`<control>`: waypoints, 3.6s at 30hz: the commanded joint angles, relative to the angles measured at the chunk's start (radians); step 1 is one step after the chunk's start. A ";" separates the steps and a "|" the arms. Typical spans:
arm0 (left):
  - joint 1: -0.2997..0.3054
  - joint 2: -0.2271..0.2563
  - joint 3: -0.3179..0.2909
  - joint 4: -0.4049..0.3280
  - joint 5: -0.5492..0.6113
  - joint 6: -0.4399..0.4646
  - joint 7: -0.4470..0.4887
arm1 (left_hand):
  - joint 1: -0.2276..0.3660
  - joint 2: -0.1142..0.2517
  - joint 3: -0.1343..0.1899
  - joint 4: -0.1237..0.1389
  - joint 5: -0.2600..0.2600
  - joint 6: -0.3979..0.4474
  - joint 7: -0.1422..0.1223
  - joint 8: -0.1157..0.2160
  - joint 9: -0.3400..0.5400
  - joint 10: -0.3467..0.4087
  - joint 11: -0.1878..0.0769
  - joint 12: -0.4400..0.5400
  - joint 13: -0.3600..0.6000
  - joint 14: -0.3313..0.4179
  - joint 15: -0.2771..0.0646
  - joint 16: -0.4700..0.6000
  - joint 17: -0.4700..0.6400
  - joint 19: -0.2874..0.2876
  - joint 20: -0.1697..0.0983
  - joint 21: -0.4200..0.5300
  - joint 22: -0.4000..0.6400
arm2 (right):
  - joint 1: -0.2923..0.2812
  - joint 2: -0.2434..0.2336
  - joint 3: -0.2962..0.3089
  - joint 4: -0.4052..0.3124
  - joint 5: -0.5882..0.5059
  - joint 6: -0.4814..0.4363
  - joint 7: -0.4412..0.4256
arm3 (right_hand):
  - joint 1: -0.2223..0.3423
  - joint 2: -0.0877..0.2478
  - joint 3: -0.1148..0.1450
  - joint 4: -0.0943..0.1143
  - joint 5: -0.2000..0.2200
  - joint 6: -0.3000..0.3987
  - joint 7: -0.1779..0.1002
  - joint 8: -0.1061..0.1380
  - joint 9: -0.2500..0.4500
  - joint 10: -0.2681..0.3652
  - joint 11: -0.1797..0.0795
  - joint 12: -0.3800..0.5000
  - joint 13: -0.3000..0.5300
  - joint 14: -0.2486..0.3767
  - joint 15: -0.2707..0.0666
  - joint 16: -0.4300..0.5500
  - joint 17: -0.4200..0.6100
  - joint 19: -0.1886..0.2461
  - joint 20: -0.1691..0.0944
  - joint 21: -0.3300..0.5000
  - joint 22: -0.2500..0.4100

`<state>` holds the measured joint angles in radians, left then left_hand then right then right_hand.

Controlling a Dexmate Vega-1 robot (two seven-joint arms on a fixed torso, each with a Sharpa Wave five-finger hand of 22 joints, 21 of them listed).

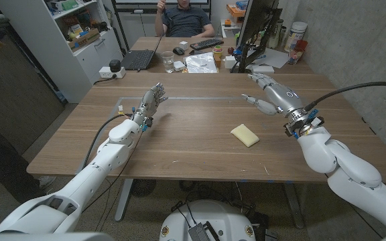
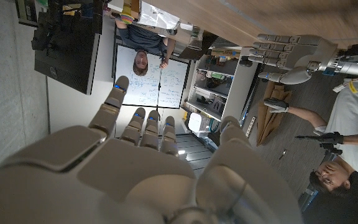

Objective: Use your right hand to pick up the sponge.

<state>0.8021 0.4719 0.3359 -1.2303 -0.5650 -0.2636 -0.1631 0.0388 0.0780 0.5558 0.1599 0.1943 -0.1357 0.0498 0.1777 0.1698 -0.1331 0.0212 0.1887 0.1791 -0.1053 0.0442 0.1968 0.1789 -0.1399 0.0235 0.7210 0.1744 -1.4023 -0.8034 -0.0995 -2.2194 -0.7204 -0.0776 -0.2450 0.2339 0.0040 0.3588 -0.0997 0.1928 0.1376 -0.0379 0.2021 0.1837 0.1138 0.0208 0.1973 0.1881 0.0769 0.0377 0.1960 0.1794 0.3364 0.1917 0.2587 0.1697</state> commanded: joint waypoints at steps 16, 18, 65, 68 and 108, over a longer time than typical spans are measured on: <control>-0.010 -0.017 0.003 0.026 0.001 -0.003 0.000 | -0.004 0.060 0.003 -0.001 0.002 -0.004 0.000 0.005 0.006 -0.005 0.001 0.004 0.003 -0.005 0.004 0.001 0.002 0.005 0.000 -0.006 0.003 | 0.063 -0.049 -0.118 0.029 -0.039 -0.131 0.049 | 0.034 -0.012 0.002 -0.028 0.009 0.008 -0.021 0.000 0.006 -0.008 -0.023 -0.005 0.004 0.008 0.001 -0.001 0.002 0.029 0.017 -0.007 0.003; -0.012 -0.016 0.004 0.027 0.005 -0.003 0.002 | -0.004 0.060 0.003 -0.001 0.002 -0.004 0.000 0.005 0.006 -0.005 0.002 0.004 0.003 -0.005 0.004 0.001 0.002 0.006 0.000 -0.006 0.003 | 0.065 -0.056 -0.125 0.025 -0.048 -0.147 0.054 | 0.036 -0.013 0.001 -0.030 0.009 0.008 -0.022 0.000 0.006 -0.008 -0.023 -0.005 0.004 0.010 0.002 0.000 0.002 0.031 0.018 -0.007 0.004; -0.038 -0.021 -0.002 0.076 -0.001 -0.014 -0.049 | -0.006 0.057 0.001 -0.001 0.002 -0.002 -0.001 0.005 0.006 -0.003 0.003 0.005 0.003 -0.003 0.005 0.002 0.002 0.010 0.002 -0.017 0.004 | 0.182 -0.084 -0.347 0.107 -0.033 -0.300 0.130 | 0.080 -0.024 0.001 -0.052 0.018 -0.037 -0.034 -0.015 0.007 -0.054 -0.040 -0.014 0.005 -0.007 -0.002 -0.005 0.004 0.012 0.020 -0.040 0.004; -0.043 -0.024 -0.001 0.085 -0.001 -0.017 -0.053 | -0.006 0.057 0.000 -0.001 0.002 -0.002 -0.002 0.005 0.006 -0.002 0.003 0.005 0.003 -0.003 0.004 0.001 0.002 0.010 0.002 -0.019 0.004 | 0.188 -0.088 -0.355 0.112 -0.032 -0.314 0.139 | 0.083 -0.024 0.002 -0.052 0.018 -0.038 -0.035 -0.015 0.007 -0.055 -0.040 -0.014 0.005 -0.008 -0.002 -0.005 0.004 0.011 0.021 -0.041 0.004; -0.081 -0.046 -0.009 0.136 -0.009 -0.029 -0.099 | -0.008 0.057 -0.002 0.001 0.003 0.005 -0.002 0.007 0.006 -0.003 0.004 0.005 0.003 -0.003 0.006 0.001 0.002 0.014 0.004 -0.028 0.004 | 0.218 -0.094 -0.454 0.144 0.031 -0.369 0.147 | 0.107 -0.029 0.000 -0.056 0.023 -0.022 -0.025 -0.004 0.008 -0.053 -0.038 -0.006 0.006 -0.013 0.000 -0.003 0.004 0.019 0.017 -0.048 0.005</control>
<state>0.7268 0.4270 0.3282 -1.1008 -0.5801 -0.2924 -0.2573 0.0388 0.0780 0.5557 0.1599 0.1943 -0.1320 0.0461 0.1776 0.1698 -0.1331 0.0212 0.1887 0.1791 -0.1053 0.0442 0.1968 0.1788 -0.1328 0.0268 0.6949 0.1744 -1.1965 -0.8913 -0.5303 -2.0807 -0.6987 -0.4410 -0.0980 0.3286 -0.0222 0.3549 -0.1505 0.2113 0.1044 -0.0634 0.1935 0.1883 0.0550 -0.0196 0.1838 0.1881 0.0622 0.0337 0.1924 0.1790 0.3475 0.2087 0.2107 0.1697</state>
